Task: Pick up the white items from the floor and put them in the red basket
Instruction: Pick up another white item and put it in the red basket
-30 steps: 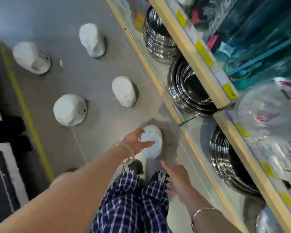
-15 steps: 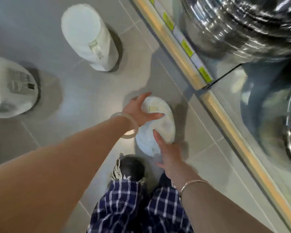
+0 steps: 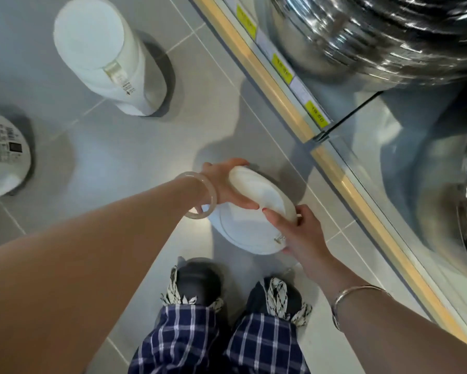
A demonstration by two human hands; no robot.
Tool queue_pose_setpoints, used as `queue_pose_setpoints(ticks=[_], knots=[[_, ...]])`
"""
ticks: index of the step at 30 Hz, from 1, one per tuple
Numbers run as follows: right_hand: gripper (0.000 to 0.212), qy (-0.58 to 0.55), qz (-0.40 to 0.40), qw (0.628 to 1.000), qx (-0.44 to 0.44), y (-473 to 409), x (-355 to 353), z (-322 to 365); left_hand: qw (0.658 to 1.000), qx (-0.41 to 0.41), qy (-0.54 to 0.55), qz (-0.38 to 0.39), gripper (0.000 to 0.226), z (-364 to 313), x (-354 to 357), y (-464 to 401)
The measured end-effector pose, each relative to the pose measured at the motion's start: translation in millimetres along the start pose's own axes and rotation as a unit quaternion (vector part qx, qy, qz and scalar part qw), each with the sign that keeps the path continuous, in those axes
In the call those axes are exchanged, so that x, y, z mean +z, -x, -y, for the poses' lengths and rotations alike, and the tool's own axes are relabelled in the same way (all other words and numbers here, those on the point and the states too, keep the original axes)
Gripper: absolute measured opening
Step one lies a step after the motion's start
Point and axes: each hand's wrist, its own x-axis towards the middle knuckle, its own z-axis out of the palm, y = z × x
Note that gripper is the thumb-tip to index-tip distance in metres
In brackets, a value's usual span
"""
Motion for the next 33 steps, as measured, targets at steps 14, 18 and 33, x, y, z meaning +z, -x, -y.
queue_pose_setpoints(ticks=[14, 18, 33], knots=[[0.027, -0.056, 0.064, 0.996, -0.010, 39.0, -7.3, -10.6, 0.988, -0.006, 0.144, 0.049, 0.069, 12.8, 12.6, 32.5], [0.054, -0.022, 0.056, 0.998, -0.012, 88.8, -26.2, 4.3, 0.985, -0.008, 0.163, 0.052, 0.065, 6.4, 17.0, 83.7], [0.074, -0.031, -0.001, 1.000, 0.003, 358.1, -125.2, 101.7, 0.990, 0.062, 0.117, 0.055, 0.068, -114.5, -17.9, 356.9]])
